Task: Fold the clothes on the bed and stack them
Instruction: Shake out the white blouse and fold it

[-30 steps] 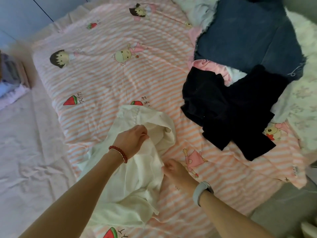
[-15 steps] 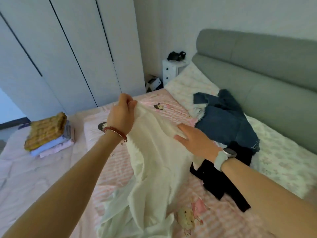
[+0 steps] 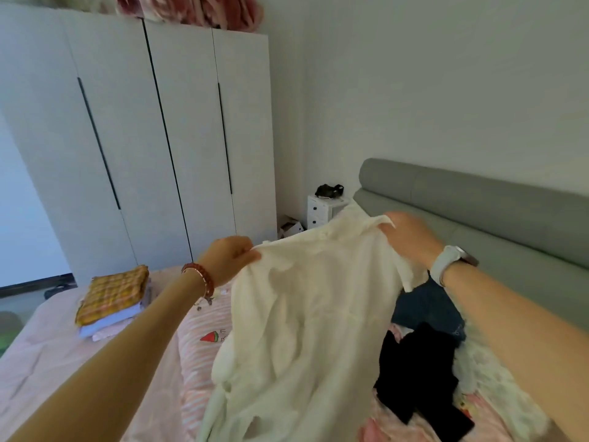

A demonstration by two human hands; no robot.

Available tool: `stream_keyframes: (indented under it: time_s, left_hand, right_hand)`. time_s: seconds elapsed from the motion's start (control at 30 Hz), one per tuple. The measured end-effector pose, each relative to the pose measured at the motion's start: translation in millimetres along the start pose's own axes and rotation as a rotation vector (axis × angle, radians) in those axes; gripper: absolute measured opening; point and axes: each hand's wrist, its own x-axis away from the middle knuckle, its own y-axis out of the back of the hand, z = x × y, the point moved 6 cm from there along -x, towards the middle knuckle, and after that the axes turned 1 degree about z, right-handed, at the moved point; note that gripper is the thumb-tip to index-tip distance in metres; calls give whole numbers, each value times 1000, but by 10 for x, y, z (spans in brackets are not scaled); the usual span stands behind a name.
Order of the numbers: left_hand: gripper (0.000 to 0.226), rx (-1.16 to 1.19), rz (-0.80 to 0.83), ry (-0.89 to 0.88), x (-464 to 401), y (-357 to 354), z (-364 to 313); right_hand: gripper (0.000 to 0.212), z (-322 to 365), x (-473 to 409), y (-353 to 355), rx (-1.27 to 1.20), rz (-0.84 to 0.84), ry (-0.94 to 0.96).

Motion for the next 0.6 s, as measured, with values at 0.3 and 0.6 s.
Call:
stream_keyframes:
  time_s: [0.3,0.6]
  left_hand:
    - [16,293,-118,-203,45,155,-636]
    - [24,187,305,100,503,-734,278]
  right_hand:
    - [9,1204,487,-660,-565,330,342]
    - [32,1188,326,-83,-525,-56,305]
